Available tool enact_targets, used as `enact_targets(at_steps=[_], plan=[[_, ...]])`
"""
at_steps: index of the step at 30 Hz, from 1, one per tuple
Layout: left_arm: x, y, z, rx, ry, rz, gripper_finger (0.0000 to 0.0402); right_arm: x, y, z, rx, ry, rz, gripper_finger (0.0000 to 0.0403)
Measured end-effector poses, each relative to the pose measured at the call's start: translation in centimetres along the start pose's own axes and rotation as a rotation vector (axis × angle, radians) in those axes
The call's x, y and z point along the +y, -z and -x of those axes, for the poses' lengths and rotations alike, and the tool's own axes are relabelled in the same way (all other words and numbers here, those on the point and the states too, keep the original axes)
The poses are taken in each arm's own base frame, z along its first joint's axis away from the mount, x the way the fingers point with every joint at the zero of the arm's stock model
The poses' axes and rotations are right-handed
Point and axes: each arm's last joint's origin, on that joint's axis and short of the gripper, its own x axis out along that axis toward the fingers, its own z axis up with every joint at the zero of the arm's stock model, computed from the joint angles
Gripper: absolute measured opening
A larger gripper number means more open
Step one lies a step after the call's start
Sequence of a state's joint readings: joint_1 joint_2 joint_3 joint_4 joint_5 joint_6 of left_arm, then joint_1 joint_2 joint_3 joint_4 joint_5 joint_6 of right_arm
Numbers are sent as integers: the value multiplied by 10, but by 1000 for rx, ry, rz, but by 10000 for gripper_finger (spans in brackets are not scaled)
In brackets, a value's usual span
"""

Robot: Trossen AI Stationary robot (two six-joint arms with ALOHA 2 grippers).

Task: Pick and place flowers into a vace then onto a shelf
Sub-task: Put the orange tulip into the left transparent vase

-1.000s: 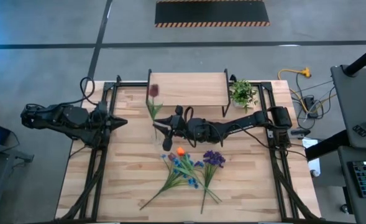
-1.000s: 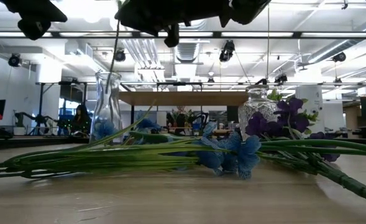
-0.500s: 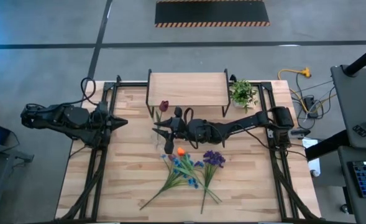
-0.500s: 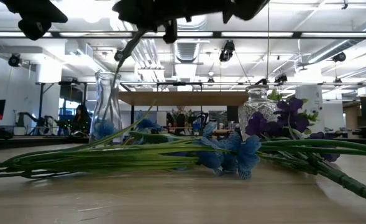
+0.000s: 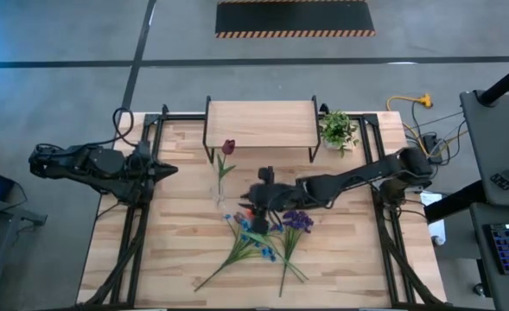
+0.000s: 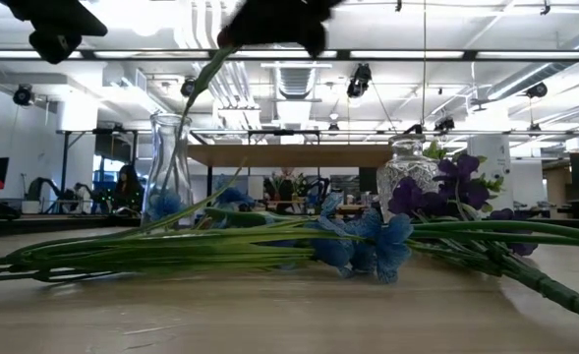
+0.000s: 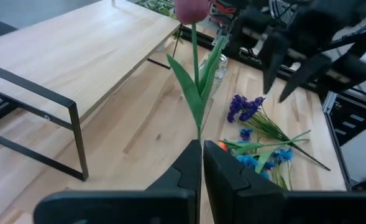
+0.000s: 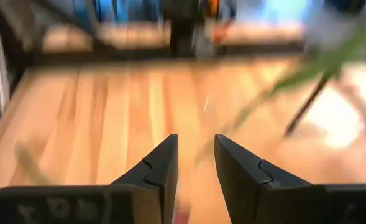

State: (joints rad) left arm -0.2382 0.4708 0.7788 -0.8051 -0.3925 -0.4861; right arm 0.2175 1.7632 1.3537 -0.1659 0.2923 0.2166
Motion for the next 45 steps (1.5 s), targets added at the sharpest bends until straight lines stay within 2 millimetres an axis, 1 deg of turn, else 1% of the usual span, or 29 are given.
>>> enact_targets(at_steps=[3,6,10,13,17,22,24,27,33,38,45], plan=[[-2,0,-2,22,17,0,0,0,10,8,133,-32,-49,86],[-3,1,-5,36,16,-5,0,2,18,11,234,-75,-110,80],[-5,1,-10,55,8,-13,0,11,28,7,317,-158,-164,73],[-7,1,-14,71,-1,-20,0,16,37,1,364,-182,-192,69],[-9,1,-18,90,-10,-28,0,17,46,-6,412,-162,-255,69],[-11,2,-23,109,-21,-37,0,15,60,-12,529,-149,-396,78],[-11,2,-24,116,-24,-41,0,15,67,-16,577,-155,-426,84],[-12,2,-26,122,-27,-43,0,18,71,-18,610,-159,-456,95],[-12,3,-26,130,-31,-50,0,26,74,-15,620,-164,-474,109],[-12,3,-26,130,-32,-51,0,29,81,-14,647,-149,-499,102],[-11,3,-26,135,-35,-56,0,29,86,-15,661,-132,-524,86]])
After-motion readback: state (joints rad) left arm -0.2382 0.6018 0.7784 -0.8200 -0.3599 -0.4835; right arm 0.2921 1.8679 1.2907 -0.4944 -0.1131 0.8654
